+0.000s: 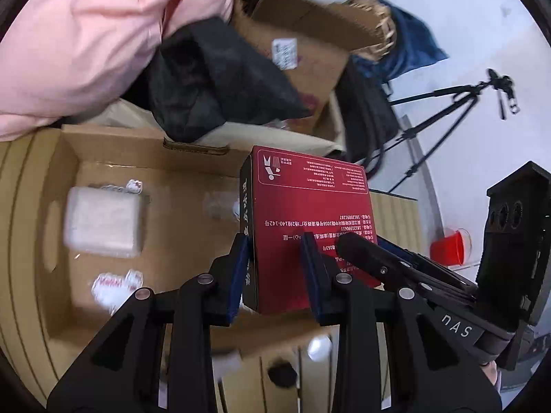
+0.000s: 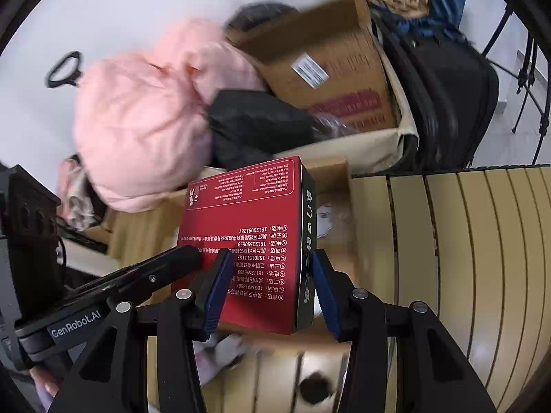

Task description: Organize objects

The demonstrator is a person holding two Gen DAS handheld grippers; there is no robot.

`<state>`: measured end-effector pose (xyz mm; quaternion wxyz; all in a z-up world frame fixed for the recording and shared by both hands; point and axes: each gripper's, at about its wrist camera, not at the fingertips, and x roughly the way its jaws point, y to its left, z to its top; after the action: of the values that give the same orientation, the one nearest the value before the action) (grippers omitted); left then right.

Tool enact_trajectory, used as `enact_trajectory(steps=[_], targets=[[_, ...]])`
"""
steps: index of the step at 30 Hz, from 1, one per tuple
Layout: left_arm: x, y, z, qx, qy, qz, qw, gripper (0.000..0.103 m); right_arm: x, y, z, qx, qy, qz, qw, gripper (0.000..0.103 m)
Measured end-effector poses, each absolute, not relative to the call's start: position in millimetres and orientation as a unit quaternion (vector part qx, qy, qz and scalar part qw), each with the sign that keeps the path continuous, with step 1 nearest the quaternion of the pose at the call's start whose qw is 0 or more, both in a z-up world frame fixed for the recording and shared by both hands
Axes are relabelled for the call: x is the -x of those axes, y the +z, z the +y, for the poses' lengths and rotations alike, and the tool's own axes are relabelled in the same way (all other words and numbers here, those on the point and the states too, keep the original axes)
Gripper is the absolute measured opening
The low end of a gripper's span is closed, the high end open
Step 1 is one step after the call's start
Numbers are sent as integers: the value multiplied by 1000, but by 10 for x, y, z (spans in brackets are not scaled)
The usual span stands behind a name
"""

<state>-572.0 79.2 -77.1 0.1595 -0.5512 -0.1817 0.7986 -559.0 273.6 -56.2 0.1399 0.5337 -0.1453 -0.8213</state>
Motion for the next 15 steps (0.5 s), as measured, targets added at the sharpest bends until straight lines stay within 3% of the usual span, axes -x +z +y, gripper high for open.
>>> enact_trajectory(steps=[8, 10, 13, 15], targets=[[6093, -1516, 858, 597, 778, -163, 110, 28, 6095, -1266, 2676, -557, -820, -105, 83, 50], [6009, -1480, 783, 587, 783, -171, 114, 35, 6086, -1346, 2612, -557, -822, -86, 84, 50], [5831, -1192, 672, 561, 803, -160, 127, 42, 5953, -1242, 2526, -533, -841, -40, 86, 56], [5682, -906, 570, 534, 823, -139, 137, 54, 5832, -1092, 2522, -518, -849, -40, 93, 73]])
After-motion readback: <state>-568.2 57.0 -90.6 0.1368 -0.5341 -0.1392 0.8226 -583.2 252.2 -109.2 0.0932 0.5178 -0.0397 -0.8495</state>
